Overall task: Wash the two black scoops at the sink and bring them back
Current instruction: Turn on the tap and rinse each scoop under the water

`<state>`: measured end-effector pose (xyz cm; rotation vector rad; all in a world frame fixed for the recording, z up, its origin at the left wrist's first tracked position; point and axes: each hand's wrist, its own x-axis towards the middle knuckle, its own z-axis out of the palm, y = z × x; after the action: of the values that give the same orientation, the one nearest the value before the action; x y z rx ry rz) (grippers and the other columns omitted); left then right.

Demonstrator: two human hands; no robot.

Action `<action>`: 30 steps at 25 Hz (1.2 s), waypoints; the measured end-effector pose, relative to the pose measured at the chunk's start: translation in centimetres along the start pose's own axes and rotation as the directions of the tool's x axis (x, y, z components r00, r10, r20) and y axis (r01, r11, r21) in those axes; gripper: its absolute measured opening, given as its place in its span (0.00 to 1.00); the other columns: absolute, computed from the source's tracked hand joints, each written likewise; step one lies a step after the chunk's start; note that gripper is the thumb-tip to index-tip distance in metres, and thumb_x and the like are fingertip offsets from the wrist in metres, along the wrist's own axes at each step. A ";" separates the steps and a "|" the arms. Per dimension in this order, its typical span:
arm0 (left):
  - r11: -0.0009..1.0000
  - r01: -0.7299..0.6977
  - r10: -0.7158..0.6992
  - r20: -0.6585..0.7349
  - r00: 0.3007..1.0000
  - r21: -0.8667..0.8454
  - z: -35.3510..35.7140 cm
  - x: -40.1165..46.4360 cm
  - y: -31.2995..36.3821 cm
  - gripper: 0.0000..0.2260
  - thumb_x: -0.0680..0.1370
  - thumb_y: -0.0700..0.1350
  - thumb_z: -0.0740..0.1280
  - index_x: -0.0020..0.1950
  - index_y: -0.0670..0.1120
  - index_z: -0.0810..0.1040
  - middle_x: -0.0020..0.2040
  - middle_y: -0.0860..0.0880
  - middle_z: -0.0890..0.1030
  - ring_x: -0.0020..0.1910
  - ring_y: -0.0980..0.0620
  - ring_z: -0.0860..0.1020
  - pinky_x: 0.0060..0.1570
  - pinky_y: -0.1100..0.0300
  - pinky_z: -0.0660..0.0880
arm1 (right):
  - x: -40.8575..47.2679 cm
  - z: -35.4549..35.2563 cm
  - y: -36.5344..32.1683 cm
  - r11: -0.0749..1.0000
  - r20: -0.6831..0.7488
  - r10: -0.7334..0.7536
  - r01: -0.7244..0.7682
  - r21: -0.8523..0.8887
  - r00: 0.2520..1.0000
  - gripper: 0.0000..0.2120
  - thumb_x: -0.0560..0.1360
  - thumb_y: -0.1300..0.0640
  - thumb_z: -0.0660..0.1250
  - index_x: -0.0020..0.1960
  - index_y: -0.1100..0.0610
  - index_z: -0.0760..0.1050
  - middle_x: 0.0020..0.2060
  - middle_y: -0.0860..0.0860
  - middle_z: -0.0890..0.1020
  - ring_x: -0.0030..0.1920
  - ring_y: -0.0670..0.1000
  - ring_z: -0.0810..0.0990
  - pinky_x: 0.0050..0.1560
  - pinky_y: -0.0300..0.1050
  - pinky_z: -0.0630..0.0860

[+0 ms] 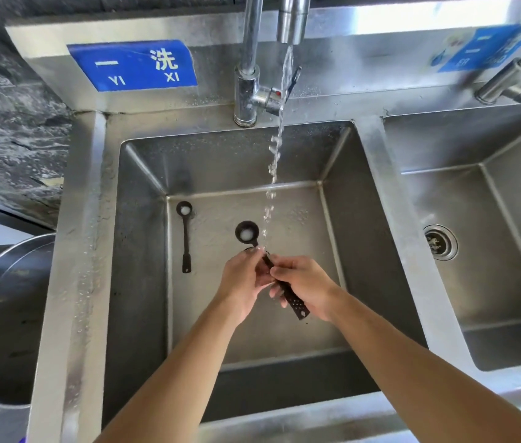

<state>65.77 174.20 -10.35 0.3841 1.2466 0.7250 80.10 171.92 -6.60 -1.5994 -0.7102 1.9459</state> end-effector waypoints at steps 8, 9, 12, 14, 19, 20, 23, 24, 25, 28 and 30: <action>0.995 -0.102 0.103 -0.127 0.987 0.016 2.4 -0.2 -1.5 0.17 0.85 0.47 0.59 0.51 0.34 0.78 0.45 0.38 0.87 0.23 0.48 0.70 0.23 0.58 0.69 | -0.5 -0.1 -0.4 0.993 -0.027 0.011 -0.014 -0.118 1.000 0.15 0.84 0.60 0.59 0.51 0.69 0.80 0.34 0.58 0.79 0.25 0.48 0.66 0.22 0.41 0.60; 0.993 -0.116 0.120 -0.141 0.983 0.035 2.4 -0.2 -1.5 0.20 0.85 0.49 0.58 0.49 0.33 0.78 0.44 0.37 0.87 0.21 0.48 0.69 0.22 0.59 0.67 | -0.6 0.1 -0.3 0.992 -0.037 0.004 -0.009 -0.123 0.999 0.16 0.85 0.59 0.59 0.48 0.66 0.81 0.33 0.57 0.78 0.24 0.47 0.65 0.22 0.40 0.59; 0.992 -0.112 0.120 -0.177 0.977 0.055 2.6 -0.1 -1.4 0.22 0.84 0.53 0.57 0.45 0.35 0.77 0.42 0.37 0.87 0.18 0.47 0.69 0.19 0.61 0.66 | -0.7 0.8 0.2 0.994 -0.070 -0.014 0.006 -0.110 0.997 0.20 0.85 0.59 0.58 0.38 0.60 0.79 0.30 0.55 0.76 0.22 0.46 0.64 0.23 0.40 0.57; 0.999 -0.045 0.043 -0.189 0.981 -0.006 2.6 0.1 -1.1 0.23 0.83 0.56 0.57 0.42 0.38 0.77 0.41 0.36 0.86 0.18 0.46 0.71 0.17 0.62 0.66 | -0.9 1.1 0.7 0.991 -0.090 -0.030 0.018 -0.132 0.995 0.20 0.85 0.59 0.57 0.38 0.60 0.78 0.29 0.54 0.76 0.22 0.46 0.64 0.22 0.40 0.57; 0.989 0.085 -0.109 -0.213 0.971 -0.120 2.9 0.9 -0.3 0.23 0.79 0.58 0.60 0.37 0.41 0.76 0.35 0.38 0.84 0.25 0.44 0.78 0.20 0.61 0.70 | -0.9 1.6 1.8 0.973 -0.146 -0.077 0.043 -0.228 0.986 0.18 0.83 0.59 0.57 0.40 0.66 0.78 0.28 0.54 0.77 0.23 0.49 0.66 0.23 0.42 0.61; 0.984 0.094 -0.126 -0.213 0.969 -0.154 3.2 1.1 -0.3 0.21 0.79 0.57 0.61 0.35 0.41 0.74 0.32 0.40 0.82 0.24 0.45 0.77 0.21 0.61 0.70 | -0.9 1.6 1.9 0.971 -0.163 -0.080 0.040 -0.236 0.983 0.18 0.83 0.60 0.57 0.39 0.67 0.77 0.28 0.55 0.76 0.23 0.50 0.65 0.23 0.42 0.61; 0.976 0.175 -0.198 -0.187 0.962 -0.131 3.4 1.5 -0.1 0.18 0.83 0.52 0.62 0.39 0.41 0.75 0.32 0.43 0.81 0.25 0.47 0.77 0.26 0.60 0.72 | -0.9 1.2 1.9 0.970 -0.197 -0.074 0.024 -0.244 0.978 0.17 0.81 0.60 0.58 0.37 0.63 0.77 0.27 0.54 0.75 0.21 0.48 0.65 0.22 0.41 0.61; 0.970 0.221 -0.235 -0.173 0.956 -0.098 3.4 1.6 0.1 0.18 0.83 0.51 0.61 0.40 0.40 0.76 0.34 0.42 0.83 0.23 0.48 0.75 0.27 0.61 0.72 | -1.0 1.0 1.8 0.965 -0.206 -0.072 0.016 -0.262 0.976 0.18 0.81 0.60 0.58 0.36 0.60 0.78 0.27 0.52 0.76 0.21 0.48 0.66 0.22 0.40 0.61; 0.962 0.258 -0.270 -0.164 0.949 -0.087 3.4 1.6 0.2 0.18 0.84 0.51 0.61 0.42 0.39 0.76 0.37 0.41 0.83 0.20 0.49 0.73 0.25 0.62 0.72 | -1.0 0.9 1.8 0.960 -0.215 -0.069 0.005 -0.282 0.974 0.18 0.81 0.60 0.58 0.35 0.58 0.78 0.26 0.51 0.76 0.21 0.47 0.67 0.21 0.40 0.61; 0.954 0.287 -0.298 -0.171 0.939 -0.090 3.5 1.7 0.7 0.16 0.84 0.51 0.62 0.47 0.37 0.75 0.41 0.39 0.81 0.16 0.49 0.73 0.21 0.63 0.71 | -1.2 0.8 1.7 0.951 -0.234 -0.080 0.004 -0.309 0.969 0.20 0.82 0.59 0.58 0.33 0.55 0.76 0.24 0.47 0.76 0.20 0.47 0.67 0.20 0.39 0.63; 0.958 0.286 -0.287 -0.220 0.933 -0.037 3.7 1.9 0.9 0.18 0.82 0.52 0.64 0.42 0.38 0.76 0.33 0.42 0.82 0.18 0.48 0.73 0.22 0.63 0.71 | -1.2 0.9 1.5 0.945 -0.227 -0.095 0.016 -0.327 0.969 0.20 0.82 0.59 0.59 0.32 0.55 0.76 0.23 0.47 0.76 0.20 0.46 0.68 0.20 0.40 0.63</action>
<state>69.25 176.56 -10.03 0.1127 1.4762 0.5290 79.33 169.93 -6.67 -1.9450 -0.9992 1.6177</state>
